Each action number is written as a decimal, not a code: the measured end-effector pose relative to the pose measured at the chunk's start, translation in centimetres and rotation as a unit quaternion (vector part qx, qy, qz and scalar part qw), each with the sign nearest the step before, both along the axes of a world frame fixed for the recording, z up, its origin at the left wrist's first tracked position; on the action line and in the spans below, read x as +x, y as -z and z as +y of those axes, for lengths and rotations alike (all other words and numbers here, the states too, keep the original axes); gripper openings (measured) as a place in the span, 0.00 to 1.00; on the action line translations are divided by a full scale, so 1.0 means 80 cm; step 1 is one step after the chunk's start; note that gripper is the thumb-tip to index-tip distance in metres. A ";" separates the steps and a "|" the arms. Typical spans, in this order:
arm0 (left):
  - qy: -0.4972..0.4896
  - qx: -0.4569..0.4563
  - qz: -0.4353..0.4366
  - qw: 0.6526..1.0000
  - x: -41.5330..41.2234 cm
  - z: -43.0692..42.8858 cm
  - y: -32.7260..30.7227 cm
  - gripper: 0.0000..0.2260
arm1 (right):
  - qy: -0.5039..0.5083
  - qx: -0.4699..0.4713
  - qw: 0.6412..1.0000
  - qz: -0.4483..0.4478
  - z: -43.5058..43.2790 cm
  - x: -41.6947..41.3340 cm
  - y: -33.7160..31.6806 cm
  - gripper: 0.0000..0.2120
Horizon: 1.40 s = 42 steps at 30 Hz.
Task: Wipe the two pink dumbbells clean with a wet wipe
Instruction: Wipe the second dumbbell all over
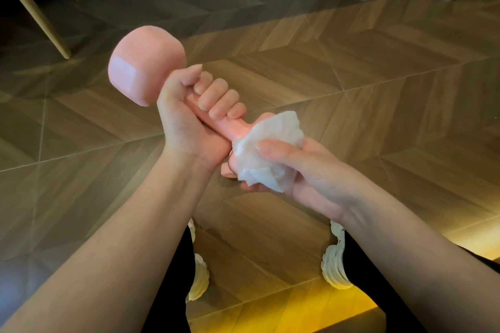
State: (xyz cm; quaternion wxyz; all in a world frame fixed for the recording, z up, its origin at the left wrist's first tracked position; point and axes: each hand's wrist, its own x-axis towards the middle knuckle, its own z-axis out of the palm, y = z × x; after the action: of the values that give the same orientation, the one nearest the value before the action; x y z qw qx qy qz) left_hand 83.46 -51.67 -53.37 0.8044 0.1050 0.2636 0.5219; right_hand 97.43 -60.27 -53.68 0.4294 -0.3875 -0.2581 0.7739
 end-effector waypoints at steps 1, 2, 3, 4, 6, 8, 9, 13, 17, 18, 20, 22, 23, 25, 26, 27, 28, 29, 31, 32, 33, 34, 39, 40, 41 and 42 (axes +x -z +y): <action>0.002 0.007 -0.008 1.000 0.000 0.000 0.000 0.14 | 0.004 0.003 1.000 -0.005 0.000 -0.001 0.000 0.17; 0.003 0.013 -0.014 1.000 0.000 0.000 -0.001 0.13 | 0.012 0.004 1.000 -0.009 0.000 -0.003 0.002 0.18; 0.000 0.017 -0.016 1.000 0.000 0.000 -0.002 0.13 | 0.026 -0.001 1.000 -0.009 -0.001 -0.005 0.001 0.18; -0.009 0.014 -0.012 1.000 0.002 -0.001 -0.002 0.12 | 0.041 -0.004 0.999 -0.009 0.000 -0.006 0.003 0.18; -0.039 -0.015 0.012 0.999 0.006 -0.001 -0.001 0.13 | 0.058 0.037 0.996 -0.055 -0.001 -0.006 0.008 0.14; -0.069 -0.068 0.033 0.995 0.010 -0.001 0.002 0.14 | 0.082 0.101 0.975 -0.181 -0.002 -0.004 0.012 0.16; -0.081 -0.095 0.037 0.992 0.012 -0.001 0.004 0.15 | 0.096 0.117 0.960 -0.237 -0.003 -0.003 0.014 0.22; -0.117 -0.133 0.049 0.983 0.012 0.002 0.009 0.15 | 0.109 0.115 0.953 -0.260 0.001 -0.006 0.023 0.24; -0.117 -0.093 0.055 0.987 0.007 0.007 0.007 0.16 | 0.056 0.085 0.981 -0.163 0.007 -0.015 0.023 0.22; -0.114 -0.084 0.058 0.988 0.006 0.007 0.007 0.16 | 0.054 0.067 0.986 -0.141 0.008 -0.017 0.022 0.22; -0.108 -0.078 0.062 0.989 0.004 0.006 0.008 0.16 | 0.065 0.007 0.993 -0.094 0.008 -0.015 0.021 0.24; -0.105 -0.080 0.062 0.989 0.004 0.005 0.009 0.16 | 0.061 -0.012 0.996 -0.058 0.008 -0.011 0.021 0.24; -0.105 -0.082 0.060 0.989 0.003 0.006 0.010 0.16 | 0.050 0.011 0.997 -0.064 0.008 -0.010 0.022 0.21; -0.105 -0.085 0.050 0.990 0.003 0.007 0.010 0.15 | 0.025 0.078 0.987 -0.138 0.008 -0.009 0.027 0.24; -0.105 -0.088 0.044 0.990 0.004 0.008 0.010 0.15 | 0.020 0.100 0.980 -0.170 0.008 -0.009 0.029 0.29; -0.105 -0.092 0.039 0.989 0.005 0.008 0.010 0.15 | 0.027 0.117 0.974 -0.190 0.010 -0.010 0.029 0.31; -0.105 -0.096 0.038 0.989 0.006 0.008 0.010 0.15 | 0.042 0.135 0.970 -0.198 0.011 -0.011 0.028 0.27; -0.105 -0.099 0.039 0.989 0.007 0.008 0.010 0.16 | 0.056 0.151 0.966 -0.200 0.011 -0.012 0.026 0.21; -0.098 -0.094 0.043 0.990 0.010 0.008 0.010 0.16 | 0.082 0.143 0.970 -0.179 0.009 -0.017 0.022 0.09; -0.092 -0.086 0.047 0.991 0.011 0.007 0.010 0.16 | 0.096 0.113 0.977 -0.156 0.008 -0.018 0.022 0.07; -0.086 -0.076 0.054 0.992 0.012 0.007 0.009 0.16 | 0.113 0.061 0.983 -0.131 0.008 -0.019 0.023 0.09; -0.081 -0.066 0.061 0.993 0.013 0.007 0.009 0.16 | 0.127 0.004 0.986 -0.107 0.008 -0.017 0.025 0.14; -0.082 -0.047 0.051 0.994 0.012 0.008 0.005 0.16 | 0.081 0.025 0.994 -0.073 0.005 -0.006 0.021 0.24; -0.085 -0.053 0.043 0.994 0.011 0.008 0.005 0.16 | 0.073 0.059 0.990 -0.102 0.004 -0.006 0.021 0.24; -0.089 -0.061 0.036 0.994 0.011 0.008 0.005 0.16 | 0.072 0.086 0.985 -0.132 0.004 -0.007 0.022 0.25; -0.092 -0.068 0.032 0.993 0.011 0.008 0.006 0.16 | 0.077 0.105 0.979 -0.154 0.006 -0.009 0.023 0.25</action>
State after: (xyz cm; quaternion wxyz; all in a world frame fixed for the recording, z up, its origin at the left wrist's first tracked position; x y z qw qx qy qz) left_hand 84.35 -51.06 -53.83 0.7495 0.0420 0.3330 0.5705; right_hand 96.70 -59.81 -55.48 0.4809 -0.4738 -0.3702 0.6381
